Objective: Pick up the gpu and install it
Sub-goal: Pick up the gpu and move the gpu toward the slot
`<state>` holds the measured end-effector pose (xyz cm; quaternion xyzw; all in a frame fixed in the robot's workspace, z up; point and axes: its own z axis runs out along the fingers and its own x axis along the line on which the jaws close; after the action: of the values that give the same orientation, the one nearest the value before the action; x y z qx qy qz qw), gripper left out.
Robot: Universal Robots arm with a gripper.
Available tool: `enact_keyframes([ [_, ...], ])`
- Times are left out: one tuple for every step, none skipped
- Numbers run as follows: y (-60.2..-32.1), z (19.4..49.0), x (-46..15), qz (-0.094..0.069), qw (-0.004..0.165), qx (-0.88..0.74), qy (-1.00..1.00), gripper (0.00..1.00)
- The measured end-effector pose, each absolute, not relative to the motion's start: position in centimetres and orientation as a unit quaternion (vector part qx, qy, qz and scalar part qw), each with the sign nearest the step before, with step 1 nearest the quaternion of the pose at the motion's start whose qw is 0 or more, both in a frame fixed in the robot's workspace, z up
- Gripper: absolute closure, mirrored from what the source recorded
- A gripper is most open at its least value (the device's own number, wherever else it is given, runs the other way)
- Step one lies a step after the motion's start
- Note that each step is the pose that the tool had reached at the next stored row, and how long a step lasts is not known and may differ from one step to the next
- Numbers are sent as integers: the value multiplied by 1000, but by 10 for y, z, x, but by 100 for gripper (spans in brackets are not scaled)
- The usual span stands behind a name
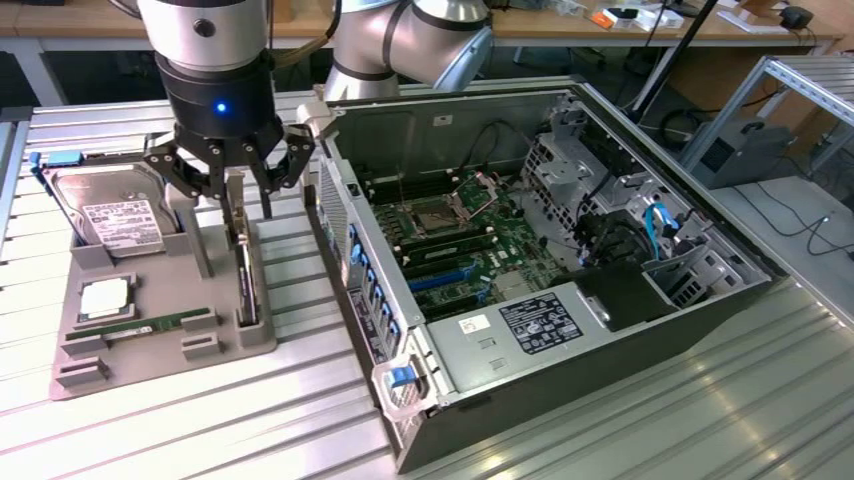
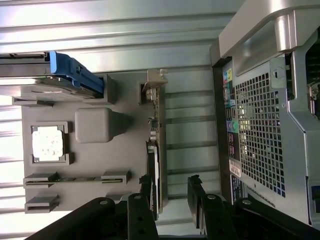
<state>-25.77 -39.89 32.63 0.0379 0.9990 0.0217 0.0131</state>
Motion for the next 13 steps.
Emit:
enact_keyframes([
  [-399, 326, -258, 22, 13, 38, 999, 58],
  [-399, 325, -259, 22, 13, 38, 999, 58],
  [-399, 324, -260, 22, 13, 38, 999, 58],
  [-399, 323, -261, 22, 13, 38, 999, 58],
  [-399, 323, -261, 22, 13, 38, 999, 58],
  [-399, 322, -261, 22, 13, 38, 999, 58],
  [-399, 321, -261, 22, 13, 38, 999, 58],
  [-399, 320, -261, 22, 13, 38, 999, 58],
  [-399, 319, -261, 22, 13, 38, 999, 58],
  [-399, 319, -261, 22, 13, 38, 999, 58],
  [-399, 318, -261, 22, 13, 38, 999, 58],
  [-399, 317, -261, 22, 13, 38, 999, 58],
  [-399, 317, -261, 22, 13, 38, 999, 58],
])
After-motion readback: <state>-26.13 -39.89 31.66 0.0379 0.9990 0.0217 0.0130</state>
